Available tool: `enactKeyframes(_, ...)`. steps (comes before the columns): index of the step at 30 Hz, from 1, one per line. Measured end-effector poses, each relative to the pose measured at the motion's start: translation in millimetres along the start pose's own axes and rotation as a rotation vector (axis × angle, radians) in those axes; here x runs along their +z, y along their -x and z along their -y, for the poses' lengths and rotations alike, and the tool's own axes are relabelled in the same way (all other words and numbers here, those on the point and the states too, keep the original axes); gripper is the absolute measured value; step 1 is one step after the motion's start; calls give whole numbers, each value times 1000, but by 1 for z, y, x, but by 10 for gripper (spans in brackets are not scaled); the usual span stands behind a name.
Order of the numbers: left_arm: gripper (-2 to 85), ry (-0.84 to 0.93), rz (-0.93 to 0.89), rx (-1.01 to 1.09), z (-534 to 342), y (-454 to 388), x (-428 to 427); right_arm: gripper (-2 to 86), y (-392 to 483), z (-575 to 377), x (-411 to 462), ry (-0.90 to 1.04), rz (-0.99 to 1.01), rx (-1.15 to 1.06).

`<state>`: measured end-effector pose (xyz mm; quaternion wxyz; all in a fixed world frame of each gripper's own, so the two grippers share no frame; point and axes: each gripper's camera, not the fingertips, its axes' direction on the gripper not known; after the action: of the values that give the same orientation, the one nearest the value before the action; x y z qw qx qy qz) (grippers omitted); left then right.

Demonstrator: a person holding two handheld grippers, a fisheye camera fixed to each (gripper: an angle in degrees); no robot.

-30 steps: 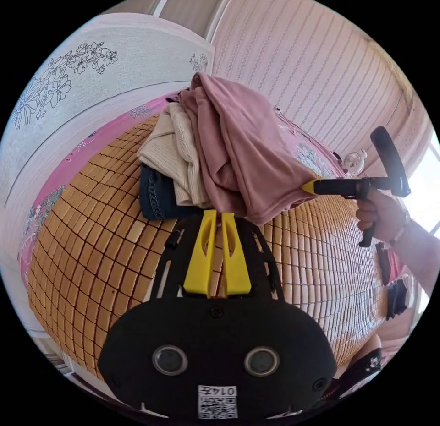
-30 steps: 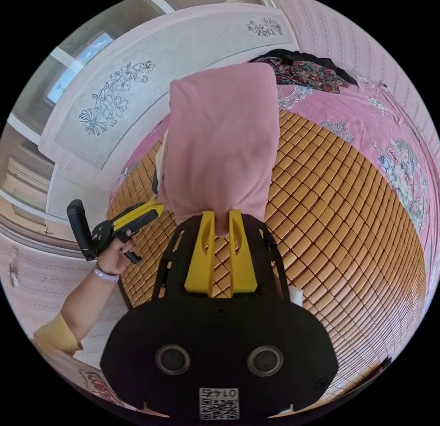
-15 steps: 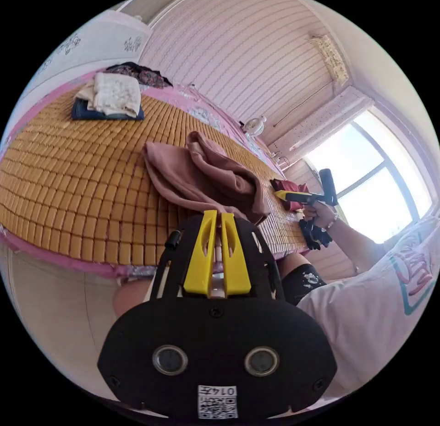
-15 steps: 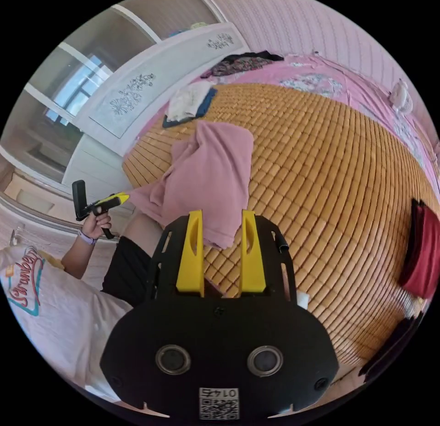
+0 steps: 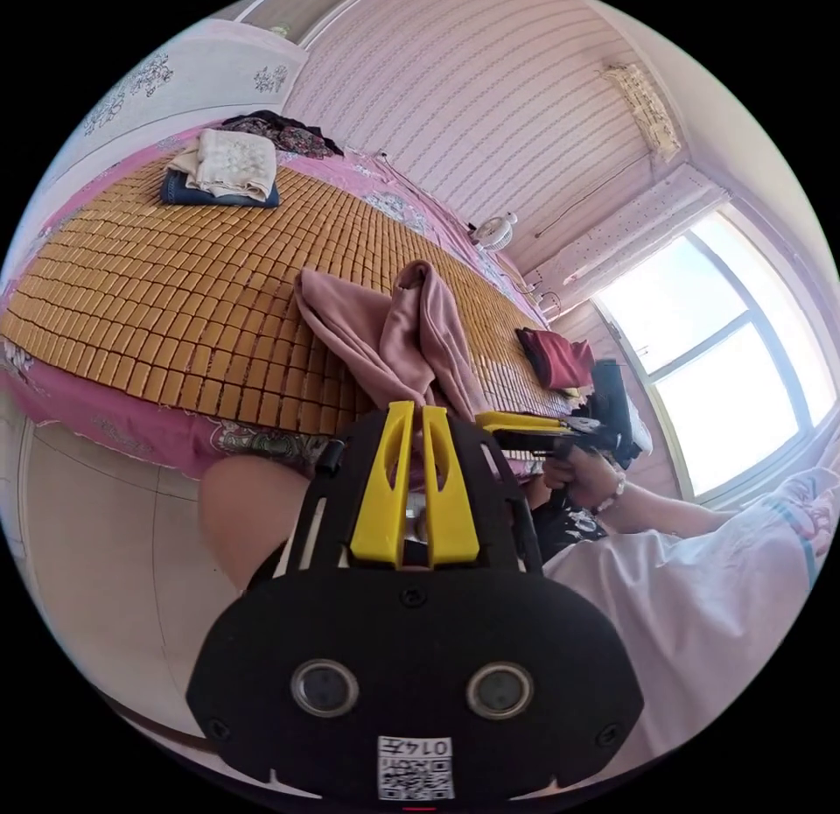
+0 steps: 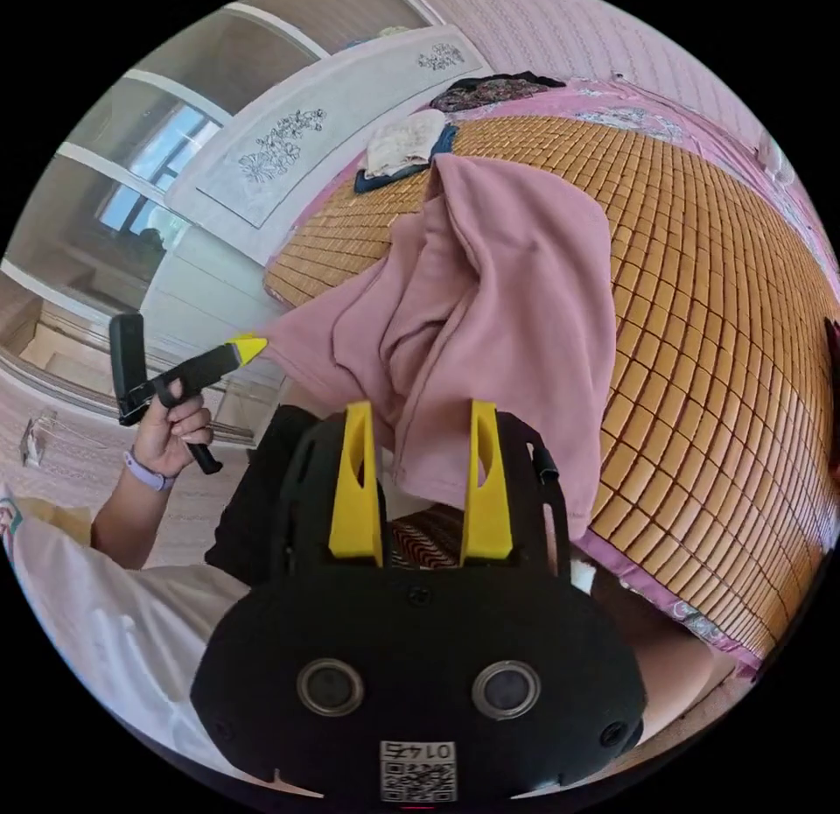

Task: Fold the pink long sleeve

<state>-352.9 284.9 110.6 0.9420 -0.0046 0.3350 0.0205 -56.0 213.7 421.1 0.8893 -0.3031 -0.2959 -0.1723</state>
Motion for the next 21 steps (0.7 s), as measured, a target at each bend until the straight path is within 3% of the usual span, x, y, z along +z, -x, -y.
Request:
enactKeyframes(2,-9,-6,48,6,0,-1,-4,54,-13,-4,-13,-20,12,70)
enactKeyframes(7,-8,-38,132,-11,-7,8,-22,33,-69,-51,-82,-274,23,263)
enactKeyframes(11,-5,72,168,-122,-22,32,1,36,-125,-110,-84,-232,-7,453)
enactKeyframes(16,4,95,150,-299,-51,58,15,77,-127,-160,-81,-243,-12,488)
enactKeyframes(21,54,3,173,-352,-66,55,-2,114,-99,-176,-72,-253,-95,346)
